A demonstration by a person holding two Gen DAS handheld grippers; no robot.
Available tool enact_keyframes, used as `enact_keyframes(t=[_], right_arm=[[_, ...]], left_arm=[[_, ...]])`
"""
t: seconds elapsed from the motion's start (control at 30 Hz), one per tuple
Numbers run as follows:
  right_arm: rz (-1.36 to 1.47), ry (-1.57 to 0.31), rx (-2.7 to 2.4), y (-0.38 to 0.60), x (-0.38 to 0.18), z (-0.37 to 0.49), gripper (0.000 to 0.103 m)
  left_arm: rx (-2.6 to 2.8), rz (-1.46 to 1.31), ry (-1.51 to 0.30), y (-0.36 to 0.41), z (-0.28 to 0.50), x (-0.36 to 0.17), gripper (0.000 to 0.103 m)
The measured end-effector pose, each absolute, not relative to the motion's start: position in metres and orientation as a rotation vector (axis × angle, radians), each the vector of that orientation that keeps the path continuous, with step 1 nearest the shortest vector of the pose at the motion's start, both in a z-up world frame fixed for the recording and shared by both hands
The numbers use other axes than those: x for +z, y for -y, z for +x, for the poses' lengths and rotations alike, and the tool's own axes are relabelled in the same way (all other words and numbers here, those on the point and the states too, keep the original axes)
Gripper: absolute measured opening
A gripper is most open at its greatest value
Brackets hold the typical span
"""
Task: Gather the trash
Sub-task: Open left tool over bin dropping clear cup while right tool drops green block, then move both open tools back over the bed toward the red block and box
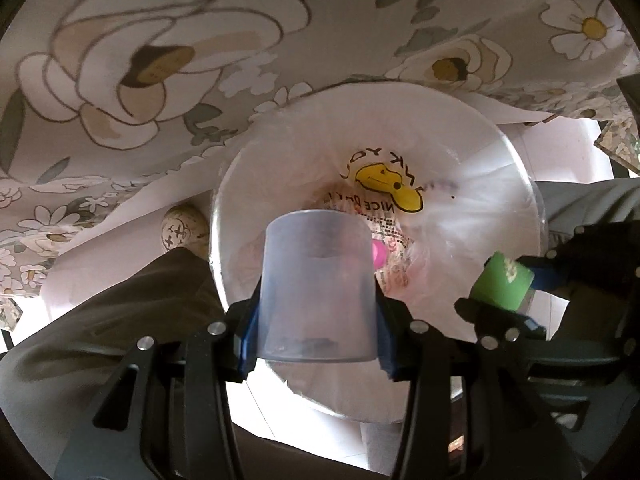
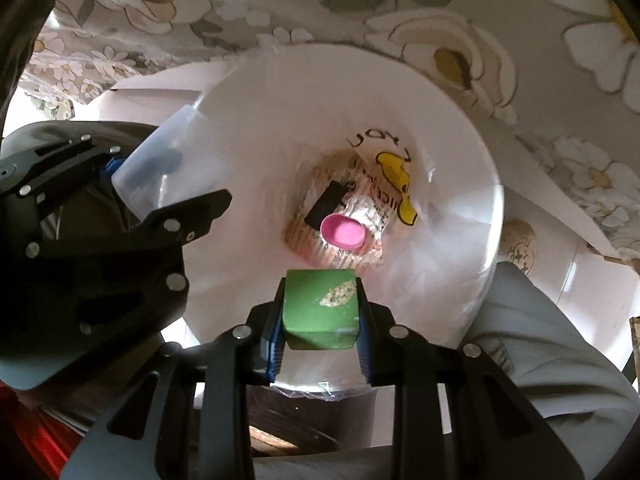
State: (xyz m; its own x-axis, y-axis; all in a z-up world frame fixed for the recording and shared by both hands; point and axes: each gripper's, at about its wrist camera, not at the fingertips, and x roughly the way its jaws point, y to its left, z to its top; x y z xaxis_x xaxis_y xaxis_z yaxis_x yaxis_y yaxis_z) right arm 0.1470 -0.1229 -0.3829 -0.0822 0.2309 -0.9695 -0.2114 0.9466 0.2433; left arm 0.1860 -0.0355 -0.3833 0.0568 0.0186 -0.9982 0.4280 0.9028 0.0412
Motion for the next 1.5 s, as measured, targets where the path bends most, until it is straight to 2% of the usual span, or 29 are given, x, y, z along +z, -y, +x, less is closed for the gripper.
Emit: enact_keyframes(t=[0.5, 0.57, 0.67, 0.77, 1.1, 1.37, 1.5], right_arm=[[0.049, -1.692, 0.358, 0.117, -0.416, 0.156, 0.032], [0.028, -1.689, 0.344, 0.114, -0.419, 0.157, 0.032], [0.022, -1.688, 0.343, 0.112, -0.421, 0.158, 0.032], [0.016, -1.686, 0.339, 0.112, -0.423, 0.158, 0.035], [0.011, -1.679, 0.338, 0.113, -0.425, 0.159, 0.035], [-0.005, -1.640, 0.326, 0.114, -0.410, 0.155, 0.035], [-0.007, -1.580, 0.324, 0.117, -0.386, 0.152, 0.035]], left_arm=[[-0.285, 0.383, -1.564, 0.035, 0.197, -0.408, 0.048], [-0.280, 0.382, -1.570, 0.036, 0.197, -0.411, 0.049], [-0.264, 0.372, -1.583, 0.036, 0.200, -0.414, 0.057], [-0.260, 0.362, -1.593, 0.036, 0.200, -0.417, 0.057], [-0.256, 0.364, -1.594, 0.038, 0.199, -0.417, 0.057], [-0.250, 0.373, -1.564, 0.039, 0.196, -0.407, 0.057], [-0.258, 0.369, -1.504, 0.038, 0.194, -0.381, 0.057]])
